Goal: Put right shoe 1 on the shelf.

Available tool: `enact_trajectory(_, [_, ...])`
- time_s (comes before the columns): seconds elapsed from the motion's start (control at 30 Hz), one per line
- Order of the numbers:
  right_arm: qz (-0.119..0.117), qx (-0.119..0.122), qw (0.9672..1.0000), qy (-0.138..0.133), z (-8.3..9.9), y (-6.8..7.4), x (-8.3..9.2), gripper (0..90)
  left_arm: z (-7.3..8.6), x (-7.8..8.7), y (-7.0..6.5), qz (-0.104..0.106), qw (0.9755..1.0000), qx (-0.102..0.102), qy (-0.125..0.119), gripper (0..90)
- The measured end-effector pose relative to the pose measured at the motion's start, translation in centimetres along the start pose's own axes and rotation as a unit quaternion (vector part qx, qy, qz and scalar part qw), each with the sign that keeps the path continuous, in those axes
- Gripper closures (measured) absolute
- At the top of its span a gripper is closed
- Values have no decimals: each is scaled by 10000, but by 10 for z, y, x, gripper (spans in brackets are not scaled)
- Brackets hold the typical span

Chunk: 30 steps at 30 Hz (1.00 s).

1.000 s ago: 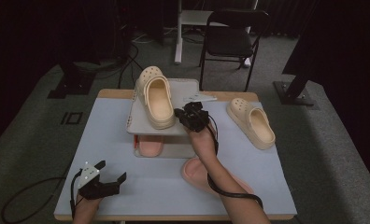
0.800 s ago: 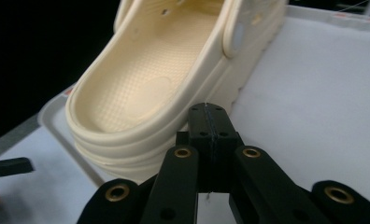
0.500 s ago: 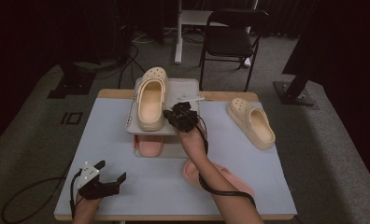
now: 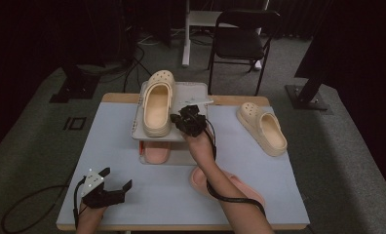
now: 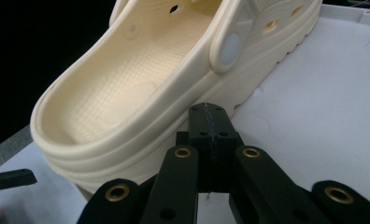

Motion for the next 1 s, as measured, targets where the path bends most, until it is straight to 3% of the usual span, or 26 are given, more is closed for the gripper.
enact_trajectory(0.3, [-121, 100, 9999, -10, 0, 6, 0, 900, 0, 0, 0, 4, 10000, 11, -6, 9])
enact_trajectory(0.37, [-8, 198, 9998, -27, 0, 8, 0, 900, 0, 0, 0, 0, 10000, 14, -6, 9])
enact_trajectory(0.5, [-72, 67, 9999, -34, -1, 3, 1, 900, 0, 0, 1, -8, 10000, 33, -21, 9])
enact_trajectory(0.67, [2, 144, 9998, -113, -1, -2, 8, 900, 0, 0, 1, -5, 10000, 43, -16, 9])
enact_trajectory(0.73, [0, 132, 9998, -152, -1, -4, 11, 830, 0, 0, 0, -1, 10000, 31, -20, 9])
enact_trajectory(1.0, [-78, 253, 9995, -152, 0, -7, 23, 726, 1, -2, -1, 12, 10000, 25, 22, 9])
Point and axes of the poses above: each handheld gripper's, and its own axes: x roughly backward along the jaws, z roughly out of its underside, y roughly to its left, the point moved 4 cm from there along -x, roughly forward along the jaws, and after that the axes turned 1 degree about y, right-handed, at the moved point
